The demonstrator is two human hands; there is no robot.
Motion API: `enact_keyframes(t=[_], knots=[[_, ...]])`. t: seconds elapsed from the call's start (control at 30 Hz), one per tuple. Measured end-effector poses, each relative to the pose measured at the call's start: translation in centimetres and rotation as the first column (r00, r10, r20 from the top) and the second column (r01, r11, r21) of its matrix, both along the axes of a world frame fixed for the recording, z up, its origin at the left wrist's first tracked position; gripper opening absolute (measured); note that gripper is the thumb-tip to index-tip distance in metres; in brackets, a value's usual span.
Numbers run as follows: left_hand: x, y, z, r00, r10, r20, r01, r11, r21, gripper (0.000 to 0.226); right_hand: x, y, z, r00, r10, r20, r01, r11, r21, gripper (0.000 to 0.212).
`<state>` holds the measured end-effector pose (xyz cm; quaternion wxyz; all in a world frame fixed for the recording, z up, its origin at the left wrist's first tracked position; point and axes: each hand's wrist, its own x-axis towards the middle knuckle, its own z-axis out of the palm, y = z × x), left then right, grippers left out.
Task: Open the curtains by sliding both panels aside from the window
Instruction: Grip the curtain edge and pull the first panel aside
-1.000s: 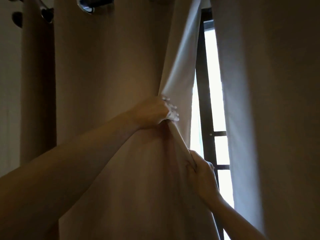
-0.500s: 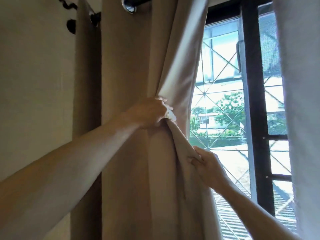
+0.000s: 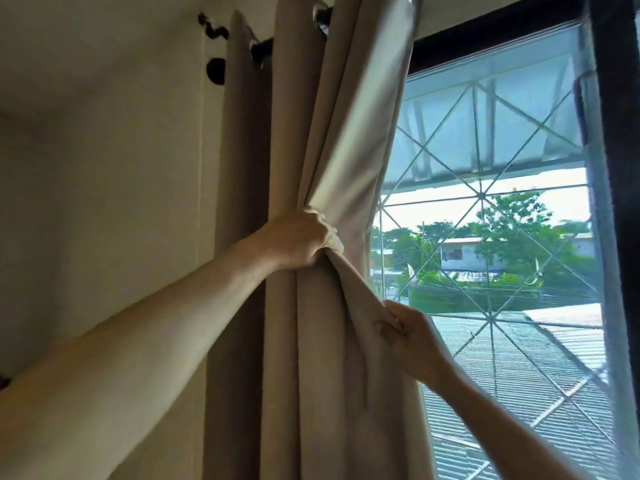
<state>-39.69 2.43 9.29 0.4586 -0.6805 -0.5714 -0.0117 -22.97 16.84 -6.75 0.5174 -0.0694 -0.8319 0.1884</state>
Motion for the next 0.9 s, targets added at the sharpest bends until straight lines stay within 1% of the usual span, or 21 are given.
enact_keyframes(t=[0.1, 0.23, 0.37, 0.5, 0.67, 0.77, 0.9], knots=[[-1.7, -1.0, -0.3, 1.0, 0.008, 0.012, -0.008, 1.0, 0.023, 0.057, -2.2, -0.6, 0.2, 1.0, 0.003, 0.028, -0.003, 1.0, -0.006, 0.018], [-4.0, -2.0, -0.5, 0.999, 0.035, 0.03, -0.037, 0.998, 0.041, 0.06, -4.9, -1.4, 0.4, 0.999, 0.035, 0.04, -0.032, 0.998, -0.06, 0.034], [-6.7, -2.5, -0.4, 0.994, 0.09, 0.058, -0.093, 0.994, 0.058, 0.058, -7.3, -2.4, 0.7, 0.998, 0.061, 0.029, -0.059, 0.997, -0.052, 0.026], [-8.9, -3.0, -0.4, 0.987, 0.123, 0.104, -0.131, 0.989, 0.07, 0.05, -9.5, -2.7, 1.0, 0.999, 0.017, 0.043, -0.016, 1.0, -0.014, 0.014], [-11.2, -3.7, -0.3, 0.975, 0.158, 0.156, -0.171, 0.983, 0.073, 0.047, -11.8, -2.9, 1.6, 0.998, -0.009, 0.062, 0.007, 0.999, 0.036, 0.018], [-12.3, -4.2, -0.3, 0.962, 0.193, 0.193, -0.21, 0.975, 0.072, 0.043, -13.2, -2.9, 2.2, 0.997, -0.007, 0.082, 0.004, 0.999, 0.04, 0.014], [-13.9, -4.8, -0.4, 0.946, 0.223, 0.234, -0.249, 0.965, 0.086, 0.048, -15.3, -3.4, 2.3, 0.996, 0.013, 0.088, -0.016, 0.999, 0.038, 0.014]])
